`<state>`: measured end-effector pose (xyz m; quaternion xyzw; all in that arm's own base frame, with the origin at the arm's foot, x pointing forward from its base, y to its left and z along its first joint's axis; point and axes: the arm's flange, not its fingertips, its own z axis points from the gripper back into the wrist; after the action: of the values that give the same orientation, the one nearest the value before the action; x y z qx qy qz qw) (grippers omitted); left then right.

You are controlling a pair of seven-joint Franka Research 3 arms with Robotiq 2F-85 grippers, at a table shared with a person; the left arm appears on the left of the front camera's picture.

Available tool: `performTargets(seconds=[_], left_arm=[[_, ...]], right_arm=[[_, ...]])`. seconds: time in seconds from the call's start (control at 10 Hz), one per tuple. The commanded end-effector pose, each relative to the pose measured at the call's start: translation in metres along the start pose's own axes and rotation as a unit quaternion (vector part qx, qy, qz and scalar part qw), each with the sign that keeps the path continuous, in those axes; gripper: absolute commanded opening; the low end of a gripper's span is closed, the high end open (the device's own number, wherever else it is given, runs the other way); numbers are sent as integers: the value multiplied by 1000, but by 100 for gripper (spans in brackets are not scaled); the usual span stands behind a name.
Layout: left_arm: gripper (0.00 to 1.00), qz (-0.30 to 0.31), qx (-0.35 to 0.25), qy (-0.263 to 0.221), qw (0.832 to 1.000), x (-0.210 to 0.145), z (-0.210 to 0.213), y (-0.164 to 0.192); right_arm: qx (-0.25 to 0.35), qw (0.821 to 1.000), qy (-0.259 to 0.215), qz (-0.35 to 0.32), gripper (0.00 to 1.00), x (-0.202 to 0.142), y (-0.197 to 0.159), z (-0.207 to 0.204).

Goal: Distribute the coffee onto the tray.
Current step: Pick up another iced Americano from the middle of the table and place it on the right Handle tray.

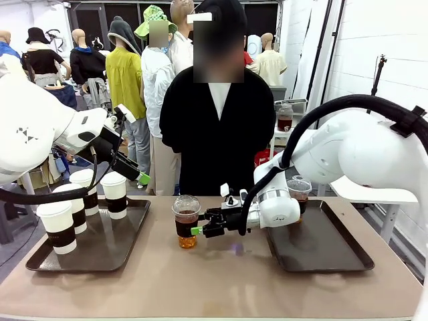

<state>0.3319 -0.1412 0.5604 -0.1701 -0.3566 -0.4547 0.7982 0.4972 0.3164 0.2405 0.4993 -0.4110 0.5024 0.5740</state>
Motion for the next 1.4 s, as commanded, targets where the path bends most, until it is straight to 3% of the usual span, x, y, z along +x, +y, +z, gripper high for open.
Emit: performTargets(seconds=[0.0, 1.0, 1.2, 1.3], left_arm=[[100, 2, -4, -2, 1000, -1, 0, 1], [100, 2, -4, -2, 1000, -1, 0, 1], [100, 2, -4, -2, 1000, -1, 0, 1], [100, 2, -4, -2, 1000, -1, 0, 1]], right_arm=[[0, 1000, 6, -10, 100, 0, -9, -16], [44, 998, -35, -29, 100, -7, -16, -45], [44, 998, -38, -33, 64, -9, -12, -46], [53, 997, -41, -38, 64, -7, -13, -44]])
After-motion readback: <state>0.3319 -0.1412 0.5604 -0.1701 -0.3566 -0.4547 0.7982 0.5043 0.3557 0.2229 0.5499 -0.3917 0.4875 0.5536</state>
